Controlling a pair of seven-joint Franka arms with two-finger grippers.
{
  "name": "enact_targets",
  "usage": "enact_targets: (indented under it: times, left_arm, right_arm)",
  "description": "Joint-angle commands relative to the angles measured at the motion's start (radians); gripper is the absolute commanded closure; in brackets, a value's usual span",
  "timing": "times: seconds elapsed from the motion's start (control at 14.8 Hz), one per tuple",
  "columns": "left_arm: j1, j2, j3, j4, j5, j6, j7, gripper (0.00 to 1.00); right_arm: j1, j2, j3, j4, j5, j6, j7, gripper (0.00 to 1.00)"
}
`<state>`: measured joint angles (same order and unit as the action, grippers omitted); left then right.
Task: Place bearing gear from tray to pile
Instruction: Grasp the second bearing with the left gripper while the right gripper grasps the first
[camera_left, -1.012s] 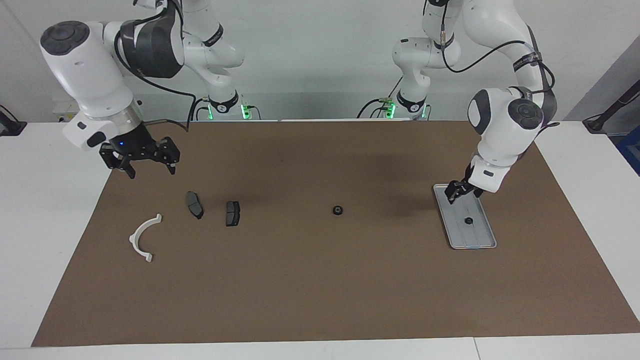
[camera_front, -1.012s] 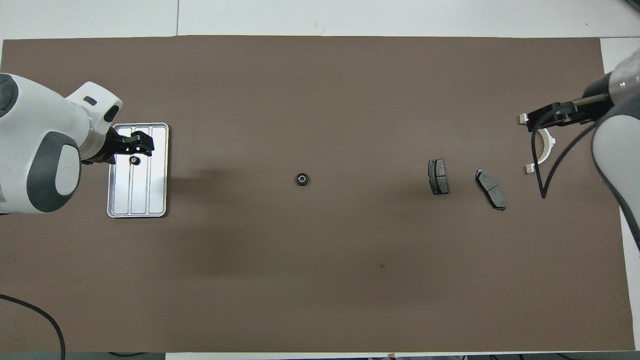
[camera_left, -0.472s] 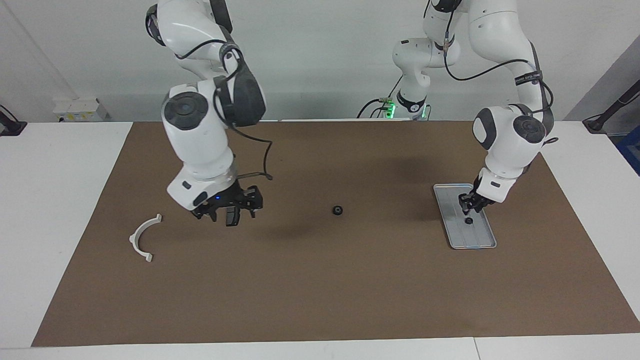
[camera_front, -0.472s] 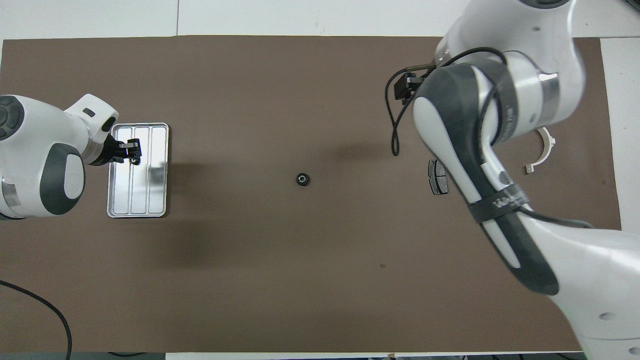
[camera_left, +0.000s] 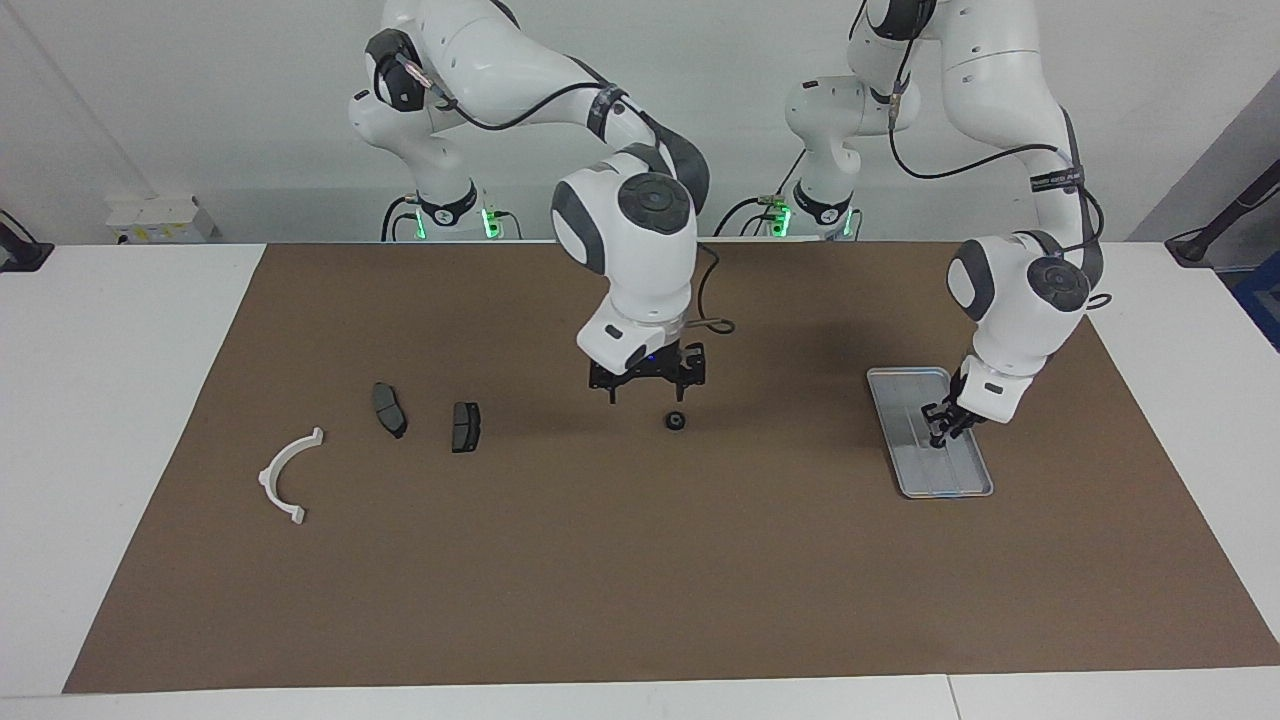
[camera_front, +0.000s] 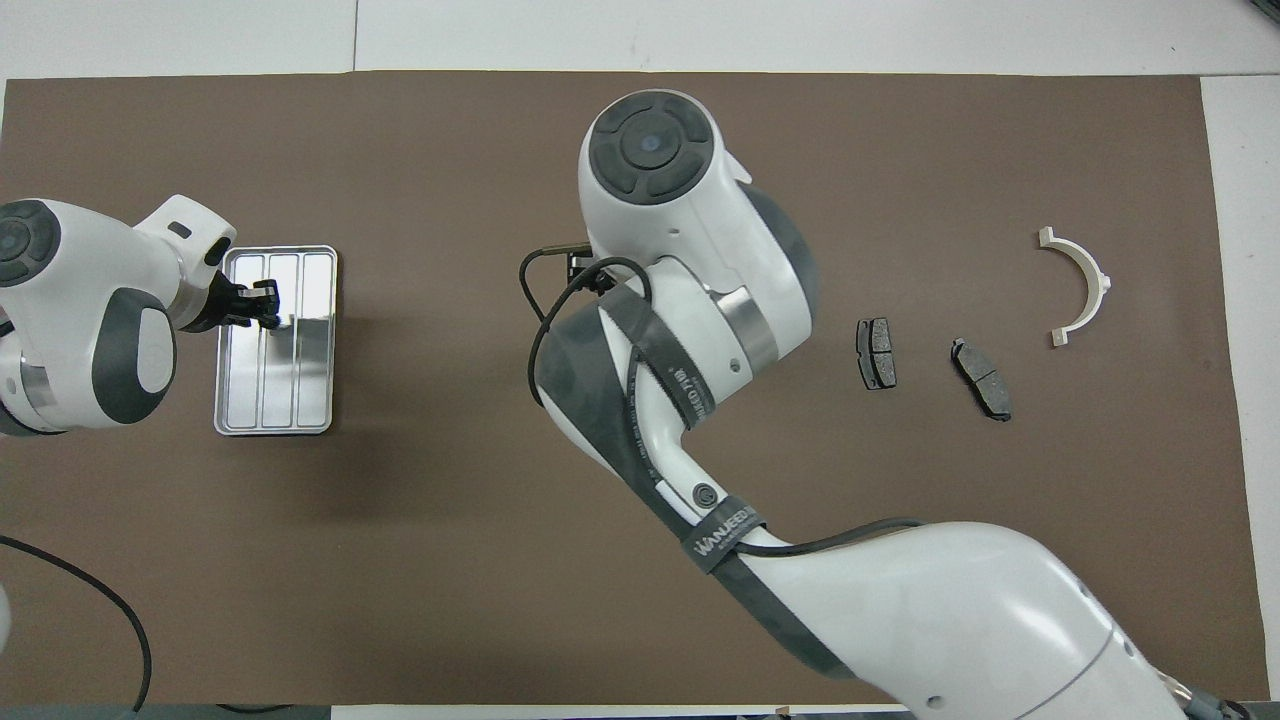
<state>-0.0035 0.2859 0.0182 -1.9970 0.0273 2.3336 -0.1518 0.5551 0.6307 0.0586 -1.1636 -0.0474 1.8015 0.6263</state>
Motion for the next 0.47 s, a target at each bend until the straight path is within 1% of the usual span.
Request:
enact_targets:
  times: [0.0, 0.07, 0.13, 0.2, 0.27, 0.4]
  left_arm:
    - [0.016, 0.004, -0.011, -0.009, 0.010, 0.032, 0.011, 0.62]
    - [0.014, 0.004, -0.011, -0.009, 0.010, 0.032, 0.011, 0.57]
    - [0.014, 0.004, -0.011, -0.009, 0.010, 0.032, 0.011, 0.46]
    - [0.014, 0.004, -0.009, -0.009, 0.010, 0.033, 0.011, 0.43]
    - [0.014, 0.004, -0.009, -0.009, 0.010, 0.035, 0.011, 0.43]
    - [0.016, 0.006, -0.009, -0.023, 0.010, 0.050, 0.011, 0.46]
  right_arm:
    - [0.037, 0.064, -0.008, 0.048, -0.014, 0.025, 0.039, 0.05]
    - [0.037, 0.067, -0.003, 0.048, -0.028, 0.033, 0.039, 0.05]
    - [0.039, 0.070, 0.000, 0.045, -0.037, 0.044, 0.038, 0.05]
    - [0.042, 0.076, 0.000, 0.039, -0.040, 0.058, 0.039, 0.05]
    - [0.045, 0.089, 0.000, 0.039, -0.042, 0.065, 0.039, 0.05]
    - [0.051, 0.093, 0.001, 0.027, -0.040, 0.097, 0.039, 0.06]
